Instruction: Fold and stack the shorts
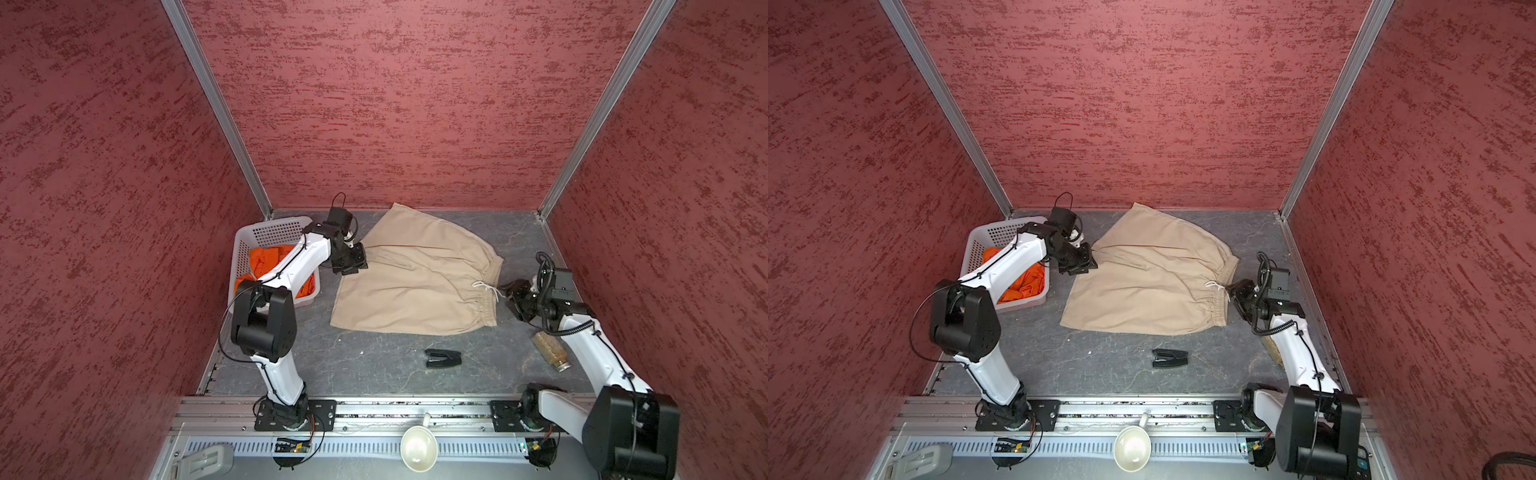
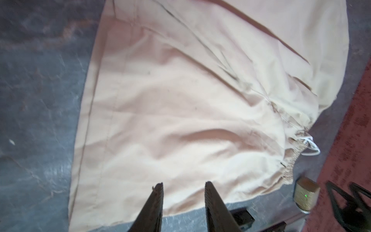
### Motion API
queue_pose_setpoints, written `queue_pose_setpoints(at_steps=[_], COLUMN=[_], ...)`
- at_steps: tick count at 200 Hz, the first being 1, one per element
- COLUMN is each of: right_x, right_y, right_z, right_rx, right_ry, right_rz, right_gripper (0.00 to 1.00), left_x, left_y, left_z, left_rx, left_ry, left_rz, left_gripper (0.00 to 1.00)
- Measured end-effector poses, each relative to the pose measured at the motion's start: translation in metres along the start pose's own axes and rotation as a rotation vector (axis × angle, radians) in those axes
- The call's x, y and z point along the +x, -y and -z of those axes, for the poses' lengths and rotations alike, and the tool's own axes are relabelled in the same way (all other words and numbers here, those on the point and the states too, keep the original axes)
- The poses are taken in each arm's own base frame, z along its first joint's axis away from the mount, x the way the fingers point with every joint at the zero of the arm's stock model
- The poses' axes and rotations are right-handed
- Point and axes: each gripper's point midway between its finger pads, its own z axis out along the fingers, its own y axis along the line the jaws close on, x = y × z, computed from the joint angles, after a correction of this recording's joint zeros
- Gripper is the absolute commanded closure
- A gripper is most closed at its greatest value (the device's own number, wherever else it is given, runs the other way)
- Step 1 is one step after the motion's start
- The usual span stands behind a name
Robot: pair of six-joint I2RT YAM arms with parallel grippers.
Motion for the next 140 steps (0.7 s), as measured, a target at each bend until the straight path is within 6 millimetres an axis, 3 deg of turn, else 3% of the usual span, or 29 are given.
queue_pose_setpoints(at_steps=[18,33,63,103,111,127,140], right_x=[0.023,0.034,0.033,0.026,0.025,0.023,0.024], right_y=[0.039,0.056,0.061,0.054,0.053,0.052,0.054], right_z=[-0.014,-0.020,-0.029,-0.041,-0.043,-0.048,-0.050], right_rx=[0.086,0.133,0.150,0.118,0.107,0.100,0.106], right_ry=[-0.089,-0.129,-0.145,-0.153,-0.156,-0.155,-0.162], right_rz=[-0.098,-0.150,-0.186,-0.212,-0.214,-0.216,-0.228], right_gripper=[0.42,0.42,0.43,0.47,0.54,0.84,0.93], left_x=[0.019,0.033,0.053,0.056,0.056,0.055,0.055], left_y=[-0.011,-0.023,-0.033,-0.025,-0.025,-0.024,-0.024], left_z=[-0.007,-0.019,-0.033,-0.038,-0.038,-0.038,-0.038], left_rx=[-0.010,-0.035,-0.065,-0.051,-0.050,-0.049,-0.049], left_ry=[-0.037,-0.074,-0.124,-0.117,-0.116,-0.113,-0.114], left_rz=[0.042,0.072,0.093,0.077,0.077,0.079,0.082], left_gripper=[0.63,0.63,0.63,0.64,0.64,0.64,0.62])
